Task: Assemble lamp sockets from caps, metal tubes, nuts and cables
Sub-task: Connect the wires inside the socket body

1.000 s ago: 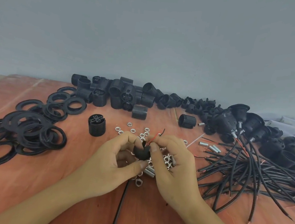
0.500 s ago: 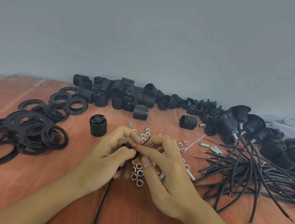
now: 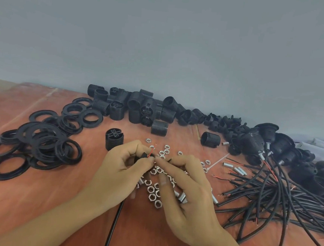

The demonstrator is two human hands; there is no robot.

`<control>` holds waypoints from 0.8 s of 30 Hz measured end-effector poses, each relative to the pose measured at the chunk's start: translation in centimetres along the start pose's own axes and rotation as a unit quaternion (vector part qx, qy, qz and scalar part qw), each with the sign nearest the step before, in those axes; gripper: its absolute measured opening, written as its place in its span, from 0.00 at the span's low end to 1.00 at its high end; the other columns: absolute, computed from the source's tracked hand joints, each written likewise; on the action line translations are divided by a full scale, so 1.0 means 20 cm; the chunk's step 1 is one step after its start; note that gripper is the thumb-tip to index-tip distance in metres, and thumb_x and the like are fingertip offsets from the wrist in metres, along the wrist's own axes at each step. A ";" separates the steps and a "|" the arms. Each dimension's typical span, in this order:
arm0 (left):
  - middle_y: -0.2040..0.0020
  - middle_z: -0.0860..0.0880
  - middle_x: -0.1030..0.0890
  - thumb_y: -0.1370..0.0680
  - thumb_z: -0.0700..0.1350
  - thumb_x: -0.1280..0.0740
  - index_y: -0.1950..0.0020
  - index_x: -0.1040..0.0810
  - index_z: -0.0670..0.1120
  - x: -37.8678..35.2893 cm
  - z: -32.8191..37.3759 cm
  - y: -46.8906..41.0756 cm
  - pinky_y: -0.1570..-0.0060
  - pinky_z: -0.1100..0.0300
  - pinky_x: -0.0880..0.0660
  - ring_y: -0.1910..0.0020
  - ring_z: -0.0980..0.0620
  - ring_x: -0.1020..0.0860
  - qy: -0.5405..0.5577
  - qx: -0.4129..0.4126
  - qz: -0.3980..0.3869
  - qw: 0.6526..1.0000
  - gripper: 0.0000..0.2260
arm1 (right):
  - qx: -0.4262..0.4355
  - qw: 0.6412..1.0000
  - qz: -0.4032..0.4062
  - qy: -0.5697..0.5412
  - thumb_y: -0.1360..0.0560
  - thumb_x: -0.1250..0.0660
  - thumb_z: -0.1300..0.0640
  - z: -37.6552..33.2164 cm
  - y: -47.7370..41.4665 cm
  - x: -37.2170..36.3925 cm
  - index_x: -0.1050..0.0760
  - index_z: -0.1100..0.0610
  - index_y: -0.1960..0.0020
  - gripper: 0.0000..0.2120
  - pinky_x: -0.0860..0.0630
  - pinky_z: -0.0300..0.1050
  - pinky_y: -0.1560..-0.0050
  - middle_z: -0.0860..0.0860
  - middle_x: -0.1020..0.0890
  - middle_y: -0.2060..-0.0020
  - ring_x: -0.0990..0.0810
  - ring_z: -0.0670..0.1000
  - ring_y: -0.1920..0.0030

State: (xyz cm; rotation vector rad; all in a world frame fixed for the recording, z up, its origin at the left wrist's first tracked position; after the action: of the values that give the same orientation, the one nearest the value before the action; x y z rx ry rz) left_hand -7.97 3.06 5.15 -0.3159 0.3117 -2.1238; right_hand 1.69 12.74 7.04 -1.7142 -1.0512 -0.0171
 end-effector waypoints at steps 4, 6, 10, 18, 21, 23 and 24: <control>0.57 0.52 0.17 0.28 0.43 0.36 0.66 0.27 0.41 0.05 -0.01 -0.01 0.80 0.68 0.35 0.77 0.53 0.31 -0.019 -0.004 0.044 0.999 0.08 | -0.058 0.997 -0.039 -0.029 0.20 0.40 0.53 0.05 -0.09 -0.01 0.18 0.54 0.42 0.14 0.28 0.39 0.46 0.46 0.22 0.49 0.23 0.47 0.46; 0.57 0.50 0.17 0.28 0.41 0.34 0.68 0.28 0.43 0.10 -0.05 -0.03 0.79 0.71 0.37 0.74 0.52 0.32 -0.012 0.008 0.060 0.998 0.09 | -0.109 0.991 -0.048 -0.052 0.19 0.44 0.47 0.12 -0.20 -0.01 0.18 0.49 0.48 0.16 0.30 0.34 0.45 0.43 0.22 0.49 0.23 0.44 0.45; 0.58 0.50 0.17 0.26 0.33 0.29 0.65 0.24 0.41 0.12 -0.05 -0.05 0.73 0.74 0.33 0.72 0.60 0.27 -0.028 -0.011 0.063 0.998 0.10 | -0.184 0.978 -0.084 0.043 0.19 0.40 0.51 0.38 -0.40 -0.09 0.21 0.50 0.42 0.12 0.32 0.37 0.43 0.44 0.23 0.46 0.27 0.46 0.42; 0.58 0.56 0.18 0.29 0.38 0.27 0.63 0.20 0.48 0.10 0.04 -0.02 0.60 0.72 0.27 0.54 0.56 0.19 -0.141 -0.112 0.026 0.983 0.07 | -0.328 0.921 -0.162 0.132 0.24 0.39 0.65 0.80 -0.66 -0.26 0.20 0.60 0.43 0.14 0.28 0.45 0.42 0.58 0.18 0.43 0.22 0.59 0.41; 0.59 0.55 0.19 0.29 0.40 0.28 0.62 0.19 0.47 0.09 0.07 -0.02 0.61 0.61 0.24 0.57 0.53 0.19 -0.175 -0.146 0.009 0.974 0.03 | -0.345 0.886 -0.215 0.222 0.28 0.37 0.63 0.87 -0.67 -0.29 0.20 0.58 0.43 0.14 0.24 0.48 0.49 0.56 0.18 0.47 0.22 0.60 0.44; 0.59 0.55 0.20 0.28 0.40 0.28 0.60 0.20 0.47 0.08 0.08 -0.01 0.63 0.57 0.24 0.57 0.52 0.20 -0.199 -0.162 0.000 0.966 0.03 | -0.354 0.871 -0.215 0.263 0.29 0.34 0.60 0.91 -0.66 -0.30 0.23 0.58 0.42 0.15 0.23 0.51 0.48 0.56 0.20 0.46 0.23 0.60 0.43; 0.59 0.55 0.20 0.27 0.41 0.29 0.60 0.21 0.48 0.07 0.08 -0.01 0.63 0.56 0.25 0.58 0.52 0.21 -0.212 -0.172 -0.004 0.962 0.03 | -0.361 0.865 -0.210 0.277 0.29 0.32 0.58 0.93 -0.65 -0.30 0.24 0.59 0.42 0.16 0.22 0.53 0.46 0.56 0.21 0.45 0.24 0.60 0.42</control>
State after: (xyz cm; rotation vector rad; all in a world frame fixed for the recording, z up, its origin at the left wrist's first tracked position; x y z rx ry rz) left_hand -8.24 1.77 6.87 -0.9592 0.4238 -1.9412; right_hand -18.97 23.96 6.26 -1.8925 -1.0036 -1.2531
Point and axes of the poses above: each hand's wrist, its own y-axis away from the middle knuckle, its own x-axis out of the back of the hand, z = x × y, the point moved 9 cm from there along -y, towards the middle knuckle
